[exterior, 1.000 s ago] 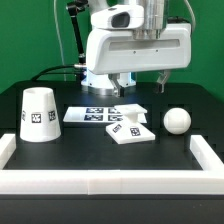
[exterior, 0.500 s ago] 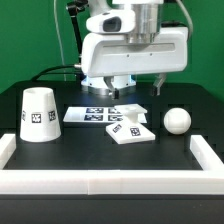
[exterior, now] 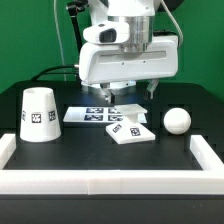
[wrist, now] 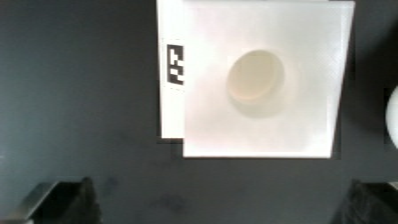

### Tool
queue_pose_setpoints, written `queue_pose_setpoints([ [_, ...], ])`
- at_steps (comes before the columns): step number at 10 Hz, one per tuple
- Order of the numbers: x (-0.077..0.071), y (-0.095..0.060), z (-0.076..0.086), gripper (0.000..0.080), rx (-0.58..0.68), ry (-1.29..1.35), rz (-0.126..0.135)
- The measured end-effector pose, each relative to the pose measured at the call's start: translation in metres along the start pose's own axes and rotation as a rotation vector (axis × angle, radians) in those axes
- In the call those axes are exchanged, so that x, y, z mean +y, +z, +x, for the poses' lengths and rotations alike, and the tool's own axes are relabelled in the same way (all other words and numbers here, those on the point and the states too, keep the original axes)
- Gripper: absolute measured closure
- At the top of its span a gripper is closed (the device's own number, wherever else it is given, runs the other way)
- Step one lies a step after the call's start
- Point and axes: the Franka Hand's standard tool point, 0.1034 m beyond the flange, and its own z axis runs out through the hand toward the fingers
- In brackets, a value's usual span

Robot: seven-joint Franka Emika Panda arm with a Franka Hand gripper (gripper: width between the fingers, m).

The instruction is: Assemble lamp

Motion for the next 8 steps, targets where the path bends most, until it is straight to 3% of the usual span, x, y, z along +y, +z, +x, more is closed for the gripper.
queue_pose_setpoints([
  [2, 0.000, 0.000, 0.001, 0.0100, 0.000, 0.005, 0.003],
  [4, -0.006, 0.010, -0.012, 0.0100, 0.001, 0.003, 0.005],
  [8, -0.009, 0.019, -0.016, 0.0100, -0.010, 0.002, 0.011],
])
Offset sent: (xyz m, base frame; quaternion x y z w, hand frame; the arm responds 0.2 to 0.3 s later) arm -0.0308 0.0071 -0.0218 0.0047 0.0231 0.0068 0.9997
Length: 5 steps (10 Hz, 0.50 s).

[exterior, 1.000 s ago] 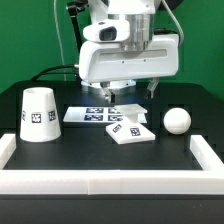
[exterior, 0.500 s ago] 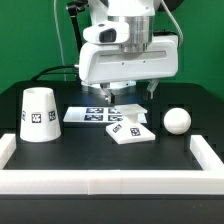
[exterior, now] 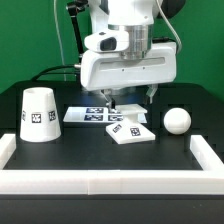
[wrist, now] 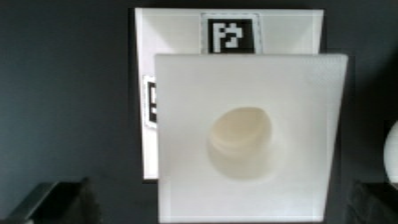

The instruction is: Assemble lamp

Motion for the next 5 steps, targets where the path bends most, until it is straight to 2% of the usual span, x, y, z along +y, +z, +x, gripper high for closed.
queue_pose_setpoints([
  [5, -0.004, 0.017, -0.006, 0.0100, -0.015, -0.011, 0.009],
])
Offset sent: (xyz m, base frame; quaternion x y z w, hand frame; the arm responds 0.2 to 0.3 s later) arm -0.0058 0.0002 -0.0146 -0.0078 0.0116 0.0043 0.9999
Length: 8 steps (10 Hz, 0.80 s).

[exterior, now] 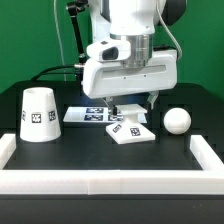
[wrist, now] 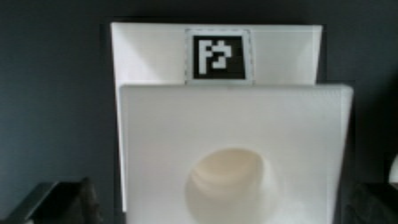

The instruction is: Assemble lamp

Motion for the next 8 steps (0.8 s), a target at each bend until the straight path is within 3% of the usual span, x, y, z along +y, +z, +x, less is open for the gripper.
queue_pose_setpoints([
  [3, -0.0010, 0.0010, -0.0001, 0.0100, -0.004, -0.007, 0.002],
  [4, -0.0011, -0.0022, 0.0029, 0.0251, 0.000, -0.009, 0.000],
  [8, -0.0006, -0.0028, 0.0037, 0.0265, 0.002, -0.011, -0.001],
])
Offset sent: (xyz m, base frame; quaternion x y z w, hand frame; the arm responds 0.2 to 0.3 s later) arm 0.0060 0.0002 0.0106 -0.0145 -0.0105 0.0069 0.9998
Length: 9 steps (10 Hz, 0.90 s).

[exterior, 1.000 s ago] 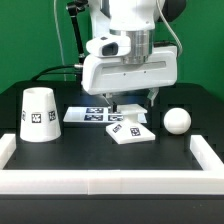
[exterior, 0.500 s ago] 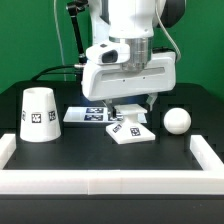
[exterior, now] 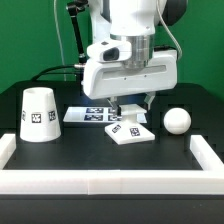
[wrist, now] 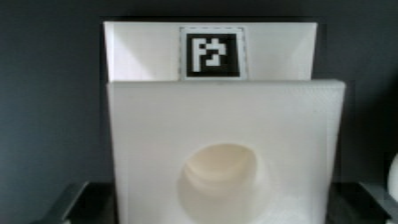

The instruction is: Assemble lamp

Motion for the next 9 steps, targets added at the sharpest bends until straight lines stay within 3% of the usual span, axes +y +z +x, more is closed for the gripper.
queue_pose_setpoints([
  [3, 0.000, 0.000, 0.002, 0.0265, 0.001, 0.000, 0.000],
  [7, 0.010, -0.002, 0.050, 0.0264, 0.053, 0.010, -0.008],
  [9, 0.003, -0.003, 0.074, 0.0263, 0.084, 0.067, -0.010],
])
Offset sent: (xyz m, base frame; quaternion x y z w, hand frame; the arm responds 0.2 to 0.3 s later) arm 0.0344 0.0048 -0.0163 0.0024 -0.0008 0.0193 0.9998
